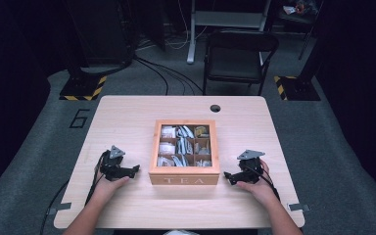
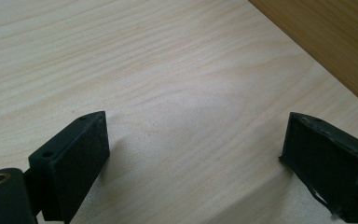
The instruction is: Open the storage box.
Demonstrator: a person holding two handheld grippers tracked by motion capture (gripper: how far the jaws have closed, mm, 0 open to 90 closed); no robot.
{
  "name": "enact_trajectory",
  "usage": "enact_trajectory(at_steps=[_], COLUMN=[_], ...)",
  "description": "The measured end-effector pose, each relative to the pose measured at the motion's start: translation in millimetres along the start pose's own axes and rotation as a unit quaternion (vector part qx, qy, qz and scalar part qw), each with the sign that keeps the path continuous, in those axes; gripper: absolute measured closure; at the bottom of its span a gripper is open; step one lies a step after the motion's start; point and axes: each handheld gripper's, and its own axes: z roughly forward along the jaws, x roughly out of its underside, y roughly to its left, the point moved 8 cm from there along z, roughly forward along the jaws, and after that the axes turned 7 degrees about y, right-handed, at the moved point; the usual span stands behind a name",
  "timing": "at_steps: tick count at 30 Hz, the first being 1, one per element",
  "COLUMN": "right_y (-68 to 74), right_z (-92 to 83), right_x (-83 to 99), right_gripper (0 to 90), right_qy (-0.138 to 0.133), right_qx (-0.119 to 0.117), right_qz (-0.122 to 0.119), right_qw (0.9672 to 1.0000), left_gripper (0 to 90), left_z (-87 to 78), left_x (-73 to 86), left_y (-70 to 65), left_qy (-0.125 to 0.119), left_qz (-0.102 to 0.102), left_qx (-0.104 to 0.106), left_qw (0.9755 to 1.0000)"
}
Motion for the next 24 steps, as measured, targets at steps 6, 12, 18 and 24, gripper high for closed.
enact_trajectory(at_steps=[6, 12, 18, 24], right_y=[0.1, -0.3, 0.0, 1.6], right_z=[0.2, 0.3, 0.2, -2.0], right_x=[-0.3, -0.3, -0.7, -1.7], right_gripper=[0.0, 0.0, 0.8, 10.6], right_qy=[0.000, -0.001, -0.003, -0.015], right_qx=[-0.004, -0.004, -0.002, -0.008], right_qz=[-0.004, -0.007, -0.003, -0.014], right_qw=[1.0000, 1.0000, 1.0000, 0.9997], left_gripper=[10.9, 11.6, 11.6, 16.5], left_z=[-1.5, -2.1, -2.1, -2.7], left_x=[0.2, 0.7, 0.7, -0.5], left_y=[-1.4, -1.5, -1.6, -3.9], left_qy=[-0.001, 0.001, 0.001, -0.005], left_qz=[0.005, 0.006, 0.006, 0.009], left_qx=[0.004, 0.004, 0.004, 0.006], left_qw=[1.0000, 1.0000, 1.0000, 0.9999])
